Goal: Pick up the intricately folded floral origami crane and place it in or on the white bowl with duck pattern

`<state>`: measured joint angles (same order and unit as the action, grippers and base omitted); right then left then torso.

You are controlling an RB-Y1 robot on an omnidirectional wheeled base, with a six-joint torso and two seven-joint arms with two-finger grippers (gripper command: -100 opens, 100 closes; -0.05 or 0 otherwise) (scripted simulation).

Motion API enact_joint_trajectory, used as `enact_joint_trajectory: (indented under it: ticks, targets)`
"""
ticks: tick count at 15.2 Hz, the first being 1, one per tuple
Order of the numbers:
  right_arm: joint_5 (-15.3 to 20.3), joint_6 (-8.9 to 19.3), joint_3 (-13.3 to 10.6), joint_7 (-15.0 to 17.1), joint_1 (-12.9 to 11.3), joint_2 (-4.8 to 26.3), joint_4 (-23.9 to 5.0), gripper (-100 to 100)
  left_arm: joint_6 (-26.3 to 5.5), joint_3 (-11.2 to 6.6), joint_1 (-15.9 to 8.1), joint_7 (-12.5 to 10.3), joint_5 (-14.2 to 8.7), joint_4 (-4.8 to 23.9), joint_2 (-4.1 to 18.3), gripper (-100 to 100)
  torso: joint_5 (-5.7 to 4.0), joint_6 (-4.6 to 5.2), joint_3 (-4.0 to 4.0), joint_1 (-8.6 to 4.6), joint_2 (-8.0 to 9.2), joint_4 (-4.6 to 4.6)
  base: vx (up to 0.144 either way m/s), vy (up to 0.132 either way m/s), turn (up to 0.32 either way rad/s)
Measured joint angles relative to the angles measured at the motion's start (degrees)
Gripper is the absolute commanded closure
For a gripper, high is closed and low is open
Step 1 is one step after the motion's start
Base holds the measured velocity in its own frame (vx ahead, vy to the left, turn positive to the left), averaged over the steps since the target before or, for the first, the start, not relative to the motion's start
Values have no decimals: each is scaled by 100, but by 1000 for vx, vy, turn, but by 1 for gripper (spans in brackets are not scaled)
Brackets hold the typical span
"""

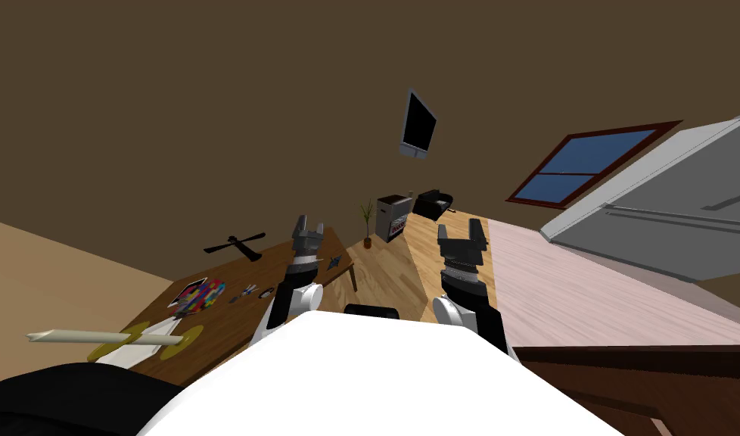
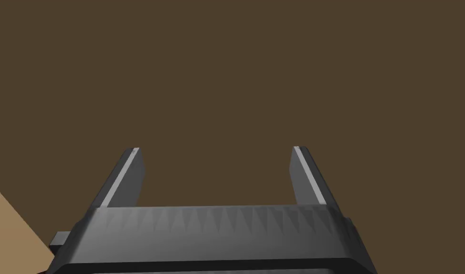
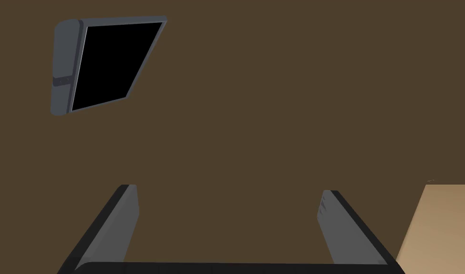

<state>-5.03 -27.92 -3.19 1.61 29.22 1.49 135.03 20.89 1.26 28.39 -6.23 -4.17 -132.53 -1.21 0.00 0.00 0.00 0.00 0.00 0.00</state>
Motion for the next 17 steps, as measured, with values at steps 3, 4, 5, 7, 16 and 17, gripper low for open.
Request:
enact_joint_trajectory:
  ticks: [3,4,5,7,16,17]
  targets:
    - [0,0,0,0,0,0,0,0,-168,-5,-77,31,0,112,208,-100,0,0,-3,1,-5,-1,12,-4,6]
    - [0,0,0,0,0,0,0,0,-228,-27,-94,29,-15,197,310,-100,1,0,-4,1,-6,-2,17,-4,8]
    - [0,0,0,0,0,0,0,0,-292,-17,-93,40,-14,266,387,-100,1,0,-4,1,-7,-2,18,-7,10]
    - [0,0,0,0,0,0,0,0,-492,-60,-235,67,-31,517,556,-100,1,0,-7,0,-11,-3,21,-9,7]
    - [0,0,0,0,0,0,0,0,-1290,-113,-505,175,-66,1160,881,-100,0,0,-6,-1,-10,-2,17,-5,8]
    - [0,0,0,0,0,0,0,0,-1407,-131,-567,191,-75,1287,923,-100,0,0,-7,0,-11,-3,21,-7,8]
